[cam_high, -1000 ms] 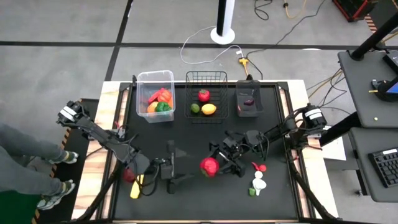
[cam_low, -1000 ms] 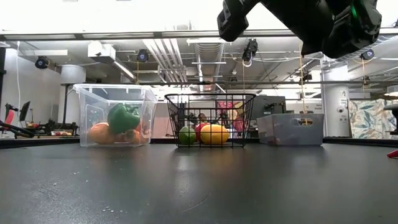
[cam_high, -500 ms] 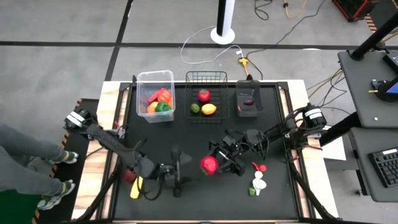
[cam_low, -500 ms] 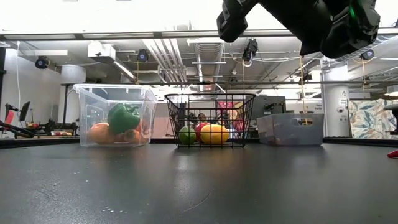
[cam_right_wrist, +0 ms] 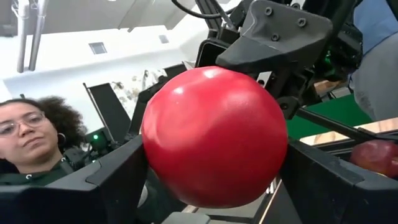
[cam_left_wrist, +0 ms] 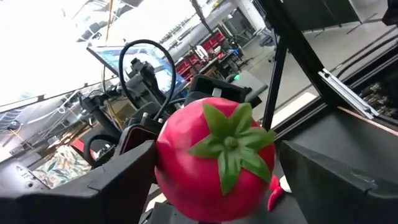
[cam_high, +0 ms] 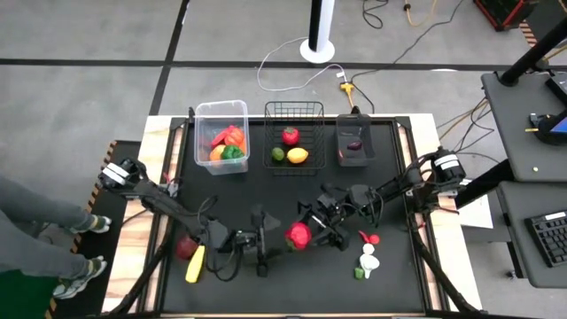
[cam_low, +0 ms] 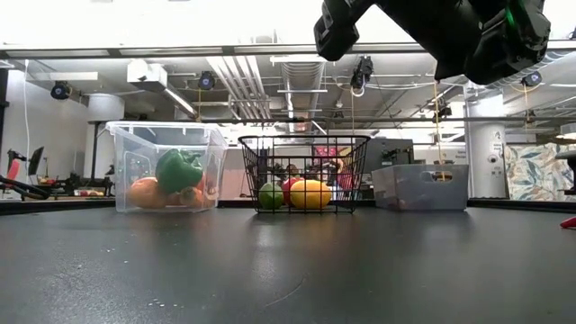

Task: Sort produce into baskets
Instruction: Put the tomato into the wire basket

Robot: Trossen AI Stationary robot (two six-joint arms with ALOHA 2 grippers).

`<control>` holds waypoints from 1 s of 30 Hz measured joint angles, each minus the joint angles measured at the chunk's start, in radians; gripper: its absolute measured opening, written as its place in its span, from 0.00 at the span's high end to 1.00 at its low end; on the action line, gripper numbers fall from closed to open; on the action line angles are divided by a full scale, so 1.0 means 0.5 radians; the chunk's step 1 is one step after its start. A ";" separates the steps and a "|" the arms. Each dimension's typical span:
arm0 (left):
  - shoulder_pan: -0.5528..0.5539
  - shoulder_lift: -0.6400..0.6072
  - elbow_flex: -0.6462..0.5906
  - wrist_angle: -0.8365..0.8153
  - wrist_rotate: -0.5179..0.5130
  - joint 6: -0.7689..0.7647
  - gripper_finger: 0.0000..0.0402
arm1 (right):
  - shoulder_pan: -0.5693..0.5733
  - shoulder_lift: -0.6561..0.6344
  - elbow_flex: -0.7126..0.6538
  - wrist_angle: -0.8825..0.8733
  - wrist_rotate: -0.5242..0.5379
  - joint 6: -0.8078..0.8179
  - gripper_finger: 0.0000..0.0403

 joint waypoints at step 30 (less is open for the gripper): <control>0.013 -0.017 0.060 -0.083 -0.173 -0.079 0.35 | -0.023 -0.018 0.019 -0.023 0.031 0.100 0.11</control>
